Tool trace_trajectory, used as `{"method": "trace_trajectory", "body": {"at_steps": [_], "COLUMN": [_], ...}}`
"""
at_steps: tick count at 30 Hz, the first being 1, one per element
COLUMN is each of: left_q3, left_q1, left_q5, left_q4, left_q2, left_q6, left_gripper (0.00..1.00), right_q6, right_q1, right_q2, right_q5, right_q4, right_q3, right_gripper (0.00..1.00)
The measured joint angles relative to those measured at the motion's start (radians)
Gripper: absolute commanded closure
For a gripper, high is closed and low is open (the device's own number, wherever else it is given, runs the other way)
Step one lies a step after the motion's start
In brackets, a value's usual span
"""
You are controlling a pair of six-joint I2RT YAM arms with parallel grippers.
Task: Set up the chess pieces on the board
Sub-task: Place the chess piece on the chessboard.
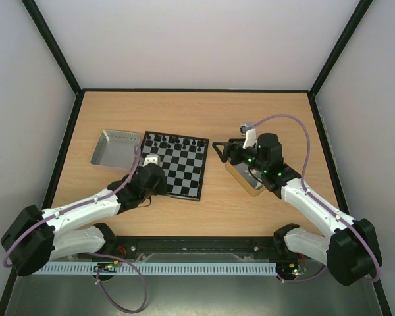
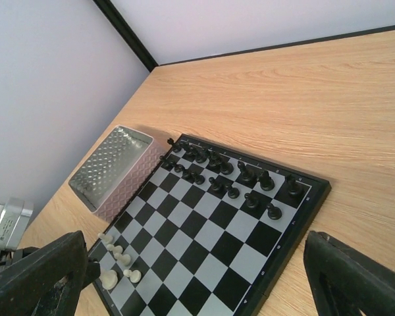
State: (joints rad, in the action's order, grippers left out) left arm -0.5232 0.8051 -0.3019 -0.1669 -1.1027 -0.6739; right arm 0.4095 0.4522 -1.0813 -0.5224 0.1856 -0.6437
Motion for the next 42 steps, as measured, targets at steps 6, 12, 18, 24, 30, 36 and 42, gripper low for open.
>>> {"method": "trace_trajectory", "body": {"at_steps": [6, 12, 18, 24, 30, 36, 42], "left_q3": [0.056, 0.09, 0.127, 0.149, 0.159, 0.159, 0.061], "left_q1": [0.021, 0.037, 0.039, 0.039, 0.042, 0.043, 0.042], "left_q5": [-0.026, -0.04, -0.043, -0.048, -0.047, -0.038, -0.068], "left_q4": [0.049, 0.063, 0.114, 0.161, 0.168, 0.152, 0.068], "left_q2": [-0.002, -0.001, 0.001, 0.001, 0.001, 0.033, 0.089], "left_q6": [-0.019, -0.035, -0.037, -0.035, -0.025, -0.018, -0.009], "left_gripper": [0.98, 0.98, 0.96, 0.83, 0.67, 0.46, 0.37], "right_q6": [0.006, 0.008, 0.018, 0.019, 0.012, 0.01, 0.031], "right_q1": [0.0, 0.0, 0.0, 0.0, 0.0, 0.0, 0.0], "right_q2": [-0.002, -0.012, -0.03, -0.034, -0.033, -0.028, 0.002], "right_q5": [0.015, 0.028, 0.029, 0.03, 0.034, 0.038, 0.057], "right_q4": [0.0, 0.0, 0.001, 0.0, -0.011, -0.022, -0.033], "right_q3": [0.0, 0.0, 0.0, 0.0, 0.0, 0.0, -0.001], "right_gripper": [0.11, 0.11, 0.11, 0.11, 0.11, 0.11, 0.11]}}
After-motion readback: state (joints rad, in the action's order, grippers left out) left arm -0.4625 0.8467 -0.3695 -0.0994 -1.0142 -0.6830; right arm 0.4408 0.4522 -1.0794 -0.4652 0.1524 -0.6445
